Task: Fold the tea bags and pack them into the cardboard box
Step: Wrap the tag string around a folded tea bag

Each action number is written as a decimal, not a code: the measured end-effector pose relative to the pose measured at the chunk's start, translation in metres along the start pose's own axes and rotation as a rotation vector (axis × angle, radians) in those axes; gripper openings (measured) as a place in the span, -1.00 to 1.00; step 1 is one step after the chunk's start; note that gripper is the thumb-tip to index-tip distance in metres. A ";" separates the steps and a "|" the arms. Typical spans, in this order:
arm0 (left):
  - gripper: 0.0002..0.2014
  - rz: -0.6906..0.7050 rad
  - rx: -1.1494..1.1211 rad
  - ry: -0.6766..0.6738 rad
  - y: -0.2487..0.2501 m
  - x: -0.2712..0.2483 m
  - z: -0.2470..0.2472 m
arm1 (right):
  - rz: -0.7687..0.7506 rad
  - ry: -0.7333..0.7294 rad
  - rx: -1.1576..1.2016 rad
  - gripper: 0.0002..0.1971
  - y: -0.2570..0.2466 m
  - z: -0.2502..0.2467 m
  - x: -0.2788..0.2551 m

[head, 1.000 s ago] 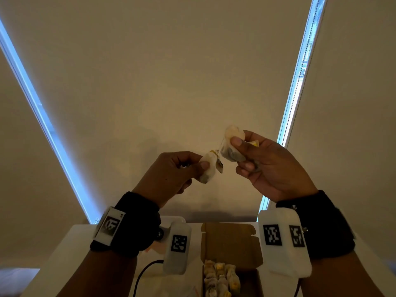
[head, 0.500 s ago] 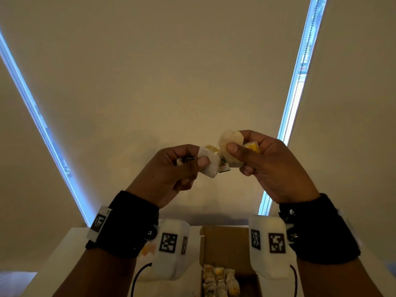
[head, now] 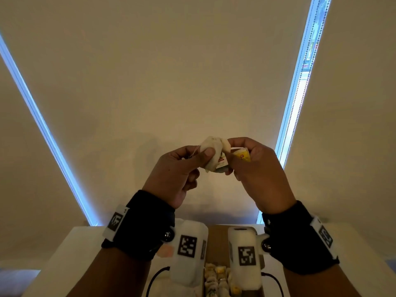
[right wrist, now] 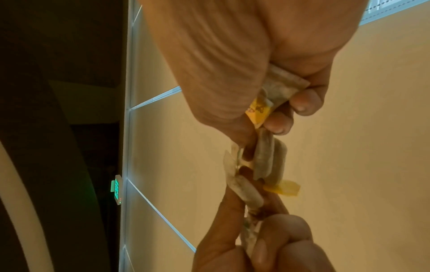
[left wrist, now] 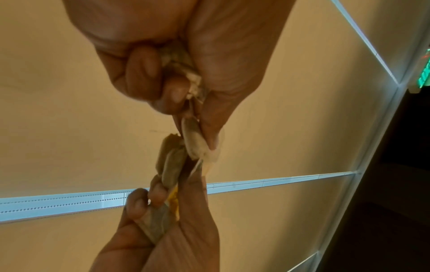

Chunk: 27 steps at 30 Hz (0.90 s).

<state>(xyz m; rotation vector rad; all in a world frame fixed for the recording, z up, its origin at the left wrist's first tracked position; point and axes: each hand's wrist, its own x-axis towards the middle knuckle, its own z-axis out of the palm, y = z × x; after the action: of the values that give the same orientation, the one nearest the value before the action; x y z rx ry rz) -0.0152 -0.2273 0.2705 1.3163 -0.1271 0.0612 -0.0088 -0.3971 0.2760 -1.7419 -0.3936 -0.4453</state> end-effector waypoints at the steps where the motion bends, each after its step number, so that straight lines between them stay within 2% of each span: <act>1: -0.76 0.007 0.018 0.018 -0.001 0.000 0.001 | 0.011 -0.006 0.011 -0.90 -0.001 0.000 0.000; 4: -0.85 0.048 0.082 0.077 -0.004 0.001 0.005 | 0.076 -0.040 0.033 -0.88 -0.004 -0.002 -0.002; 8: -0.90 0.113 0.140 0.141 -0.006 0.001 0.009 | 0.093 -0.078 0.054 -0.73 -0.008 -0.003 -0.003; 10: -0.92 0.137 0.187 0.167 -0.007 0.001 0.012 | 0.084 -0.087 0.080 -0.77 -0.009 -0.002 -0.003; 13: -0.82 0.071 0.116 0.139 -0.004 -0.002 0.017 | 0.097 -0.040 0.116 -0.78 -0.004 -0.004 -0.001; 16: -0.76 -0.094 -0.136 0.088 0.004 -0.005 0.016 | 0.156 0.029 0.116 -0.68 0.004 -0.009 0.001; 19: -0.75 -0.160 -0.290 0.032 0.010 -0.008 0.005 | 0.180 0.079 0.154 -0.71 0.007 -0.015 0.003; 24: -0.68 -0.103 -0.164 0.024 0.008 -0.012 -0.004 | 0.113 0.134 0.265 -0.76 0.005 -0.024 0.007; 27: -0.74 -0.065 -0.091 -0.002 0.005 -0.013 -0.009 | 0.093 0.141 0.304 -0.73 0.004 -0.025 0.008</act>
<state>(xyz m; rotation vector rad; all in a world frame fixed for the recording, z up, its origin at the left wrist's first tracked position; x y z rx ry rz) -0.0284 -0.2174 0.2717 1.2289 -0.0877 -0.0015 -0.0026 -0.4226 0.2816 -1.4189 -0.2630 -0.4158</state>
